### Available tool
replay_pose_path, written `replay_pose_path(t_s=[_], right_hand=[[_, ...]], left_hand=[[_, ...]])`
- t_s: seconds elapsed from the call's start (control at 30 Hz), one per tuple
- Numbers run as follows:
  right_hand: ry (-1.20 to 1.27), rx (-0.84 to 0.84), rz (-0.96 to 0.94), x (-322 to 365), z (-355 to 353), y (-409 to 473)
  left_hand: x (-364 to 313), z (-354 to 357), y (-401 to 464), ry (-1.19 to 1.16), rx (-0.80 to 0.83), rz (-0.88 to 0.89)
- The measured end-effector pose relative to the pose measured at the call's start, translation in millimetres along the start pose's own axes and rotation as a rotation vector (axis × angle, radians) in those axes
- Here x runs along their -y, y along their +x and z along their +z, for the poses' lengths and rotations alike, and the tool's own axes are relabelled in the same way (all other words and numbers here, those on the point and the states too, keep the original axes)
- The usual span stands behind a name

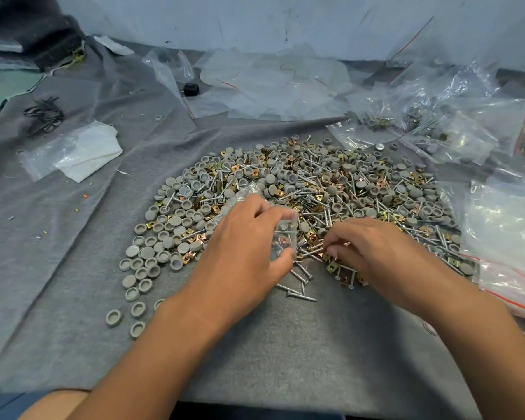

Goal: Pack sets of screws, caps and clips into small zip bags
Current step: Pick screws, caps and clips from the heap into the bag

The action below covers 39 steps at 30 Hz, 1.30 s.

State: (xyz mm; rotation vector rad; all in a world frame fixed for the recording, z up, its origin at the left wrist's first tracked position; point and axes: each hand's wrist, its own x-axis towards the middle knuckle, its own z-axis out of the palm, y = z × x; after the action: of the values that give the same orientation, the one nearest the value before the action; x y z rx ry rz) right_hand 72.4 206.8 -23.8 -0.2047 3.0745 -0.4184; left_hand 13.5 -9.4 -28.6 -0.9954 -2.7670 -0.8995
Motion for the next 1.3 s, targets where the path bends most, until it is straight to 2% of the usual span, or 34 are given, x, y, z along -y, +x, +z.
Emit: replay_pose_path(t_s=[0.37,0.57,0.77,0.87,0.97,1.17,1.3], right_hand=[[-0.033,0.136,-0.030,1,-2,-1],[-0.060,0.111,-0.049,9,2,2],[0.073,0.023,0.008,6,-1,4],[0.300,-0.208,0.002,15,-7,3],[0.355,-0.381,-0.106,35,-3,4],[0.328,-0.444,-0.129,50,12,8],[0.407,-0.472,-0.025,31,3,5]], left_hand=[[-1,-1,-1,0.010,0.002,-0.002],[-1,-1,-1,0.012,0.003,0.000],[-1,-1,-1,0.016,-0.004,0.007],[0,0,-1,0.020,-0.005,0.009],[0,0,-1,0.031,-0.016,0.018],[0,1,0,0.028,-0.017,0.020],[0,1,-1,0.027,-0.019,0.007]])
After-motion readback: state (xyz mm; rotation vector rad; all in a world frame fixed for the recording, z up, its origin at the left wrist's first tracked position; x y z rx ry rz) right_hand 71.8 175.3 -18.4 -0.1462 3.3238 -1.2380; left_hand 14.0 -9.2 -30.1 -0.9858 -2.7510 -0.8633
